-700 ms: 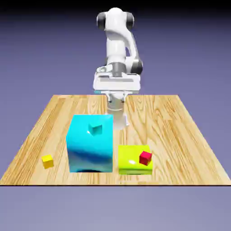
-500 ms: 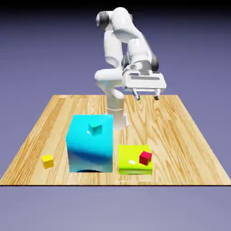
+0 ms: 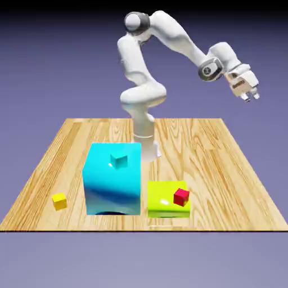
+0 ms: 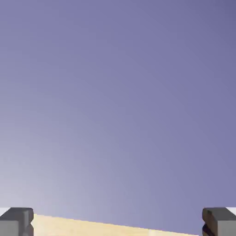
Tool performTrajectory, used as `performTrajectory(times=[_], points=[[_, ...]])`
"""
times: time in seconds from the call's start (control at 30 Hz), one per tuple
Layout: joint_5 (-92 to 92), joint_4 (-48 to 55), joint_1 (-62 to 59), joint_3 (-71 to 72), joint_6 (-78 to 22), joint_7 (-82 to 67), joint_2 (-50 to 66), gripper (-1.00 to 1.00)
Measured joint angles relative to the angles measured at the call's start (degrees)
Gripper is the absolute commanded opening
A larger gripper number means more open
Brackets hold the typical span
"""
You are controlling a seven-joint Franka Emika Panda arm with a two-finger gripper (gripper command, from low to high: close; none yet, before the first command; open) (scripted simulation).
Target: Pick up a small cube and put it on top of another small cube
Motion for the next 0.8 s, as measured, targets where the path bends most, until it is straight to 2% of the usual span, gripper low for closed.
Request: performTrajectory(times=[0.8], points=[[11.4, 9.5, 48.2, 49.8, -7.2, -30.5, 3.1, 0.0]])
